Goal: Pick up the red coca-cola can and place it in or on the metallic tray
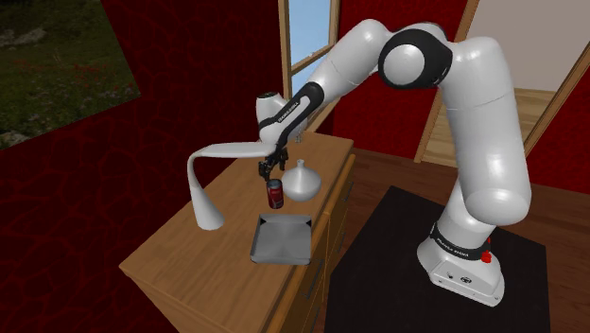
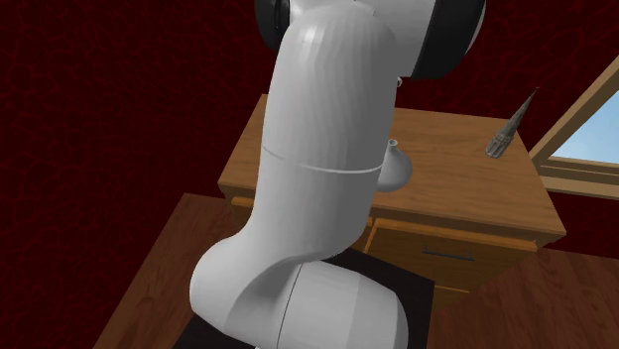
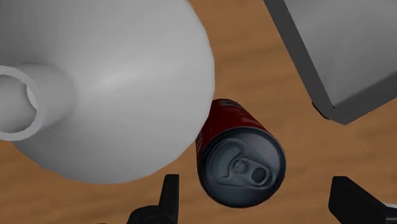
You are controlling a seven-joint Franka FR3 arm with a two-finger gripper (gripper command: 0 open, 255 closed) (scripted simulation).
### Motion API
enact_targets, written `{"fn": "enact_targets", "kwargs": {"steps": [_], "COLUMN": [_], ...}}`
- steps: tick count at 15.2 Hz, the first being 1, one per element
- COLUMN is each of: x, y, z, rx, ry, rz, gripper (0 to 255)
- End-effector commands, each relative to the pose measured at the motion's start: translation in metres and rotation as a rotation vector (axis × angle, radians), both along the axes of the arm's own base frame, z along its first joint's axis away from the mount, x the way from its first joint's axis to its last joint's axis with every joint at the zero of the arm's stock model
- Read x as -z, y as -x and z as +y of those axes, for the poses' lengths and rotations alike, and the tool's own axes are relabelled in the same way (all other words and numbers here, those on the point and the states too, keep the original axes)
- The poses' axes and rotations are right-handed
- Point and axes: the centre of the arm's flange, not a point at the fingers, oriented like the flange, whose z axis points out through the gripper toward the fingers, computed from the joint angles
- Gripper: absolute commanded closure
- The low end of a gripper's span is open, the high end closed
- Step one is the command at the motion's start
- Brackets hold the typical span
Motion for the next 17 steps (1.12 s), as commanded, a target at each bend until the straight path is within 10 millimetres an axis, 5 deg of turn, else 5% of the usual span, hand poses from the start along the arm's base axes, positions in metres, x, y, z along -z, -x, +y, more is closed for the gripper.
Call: {"fn": "enact_targets", "kwargs": {"steps": [1, 9, 16, 17], "x": [0.020, 0.060, 0.060, 0.060], "y": [-0.012, -0.012, -0.012, -0.012], "z": [0.004, 0.004, 0.004, 0.004], "rx": [-0.005, -0.005, -0.005, -0.005], "ry": [0.002, 0.002, 0.002, 0.002], "rz": [0.007, 0.007, 0.007, 0.007], "gripper": [0, 0, 0, 255]}}
